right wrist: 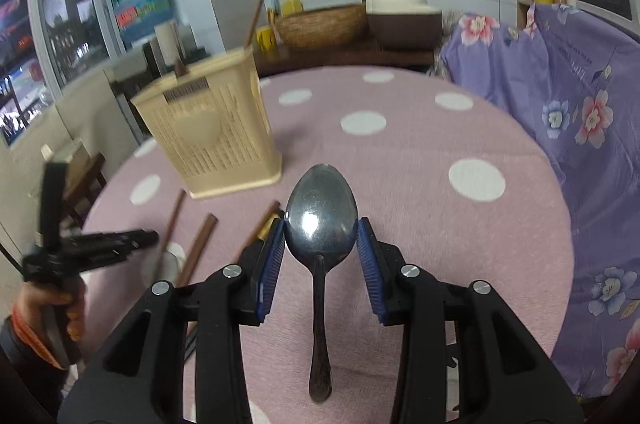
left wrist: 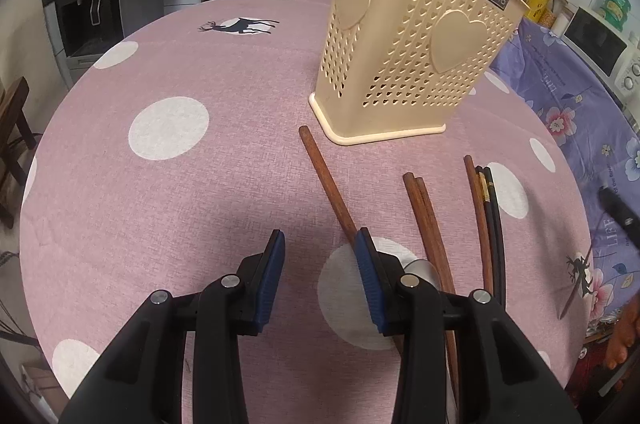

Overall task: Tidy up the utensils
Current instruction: 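Lift the silver spoon with the right tool while the left tool grasps a wooden chopstick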

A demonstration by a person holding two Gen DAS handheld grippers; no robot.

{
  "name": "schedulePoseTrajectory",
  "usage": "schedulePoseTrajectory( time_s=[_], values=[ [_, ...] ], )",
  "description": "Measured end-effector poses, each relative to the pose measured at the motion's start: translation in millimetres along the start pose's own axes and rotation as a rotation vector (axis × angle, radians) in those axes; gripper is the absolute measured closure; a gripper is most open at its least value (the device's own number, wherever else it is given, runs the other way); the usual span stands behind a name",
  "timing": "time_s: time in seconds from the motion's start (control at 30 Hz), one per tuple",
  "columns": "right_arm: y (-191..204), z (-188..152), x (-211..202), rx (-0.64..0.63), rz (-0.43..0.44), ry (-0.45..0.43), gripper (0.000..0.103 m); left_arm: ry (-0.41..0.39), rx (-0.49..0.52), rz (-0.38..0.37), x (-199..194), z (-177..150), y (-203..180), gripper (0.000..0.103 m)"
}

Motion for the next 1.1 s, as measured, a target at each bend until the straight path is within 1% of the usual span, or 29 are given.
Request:
schedulePoseTrajectory(
  time_s=[0.1, 0.27, 0.3, 0.4, 0.47, 0.5, 0.6, 0.7, 0.77, 0.9, 1.0, 1.1],
  values=[
    [1.7, 5.6, -12.8, 0.007, 0.014, -0.035, 0.065, -0.001, 0.005, 0.002, -0.7, 0.4, -1.8, 0.066],
    [-0.6, 3.7, -17.9, 0.022, 0.019, -0.046, 0.065, 0.011, -0.007, -0.018, 1.9, 6.0, -3.8, 0.066],
    [-0.9, 4.1, -17.1, 0.024, 0.018, -0.047, 0.065, 0.014, -0.005, -0.016, 3.3, 8.7, -5.0, 0.067],
    [0.1, 4.4, -19.3, 0.021, 0.009, -0.061, 0.065, 0.024, -0.002, -0.013, 8.0, 15.3, -9.0, 0.074],
    [1.7, 4.8, -21.7, 0.011, -0.004, -0.074, 0.065, 0.040, -0.001, 0.012, 15.7, 20.7, -9.6, 0.080],
    [2.0, 4.7, -22.1, 0.005, -0.009, -0.080, 0.065, 0.047, -0.002, 0.032, 20.0, 22.6, -8.6, 0.085],
    [4.5, 3.4, -24.1, -0.013, -0.022, -0.090, 0.065, 0.057, -0.007, 0.076, 28.9, 29.0, -8.0, 0.090],
    [3.5, 2.0, -22.5, -0.010, -0.026, -0.086, 0.065, 0.064, 0.009, 0.129, 34.9, 36.6, -9.3, 0.091],
    [2.7, 0.7, -20.6, -0.005, -0.025, -0.081, 0.065, 0.072, 0.012, 0.147, 37.7, 40.2, -10.3, 0.092],
    [0.6, -1.0, -18.0, 0.003, -0.026, -0.074, 0.065, 0.068, 0.054, 0.186, 39.4, 41.2, -14.7, 0.092],
    [-1.6, -0.3, -15.7, 0.012, -0.030, -0.072, 0.065, 0.058, 0.065, 0.193, 38.9, 40.6, -14.6, 0.093],
    [-2.7, -0.4, -15.1, 0.014, -0.034, -0.073, 0.065, 0.051, 0.062, 0.184, 38.5, 41.1, -13.7, 0.093]
  ],
)
Point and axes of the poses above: each gripper's, at about its wrist camera, not at the fingertips, and x roughly the way its jaws point, y to its left, z to its top, the point moved 7 cm from there along x, roughly the way its jaws point, and after that the axes turned 6 degrees about x, right-handed, at the moved point
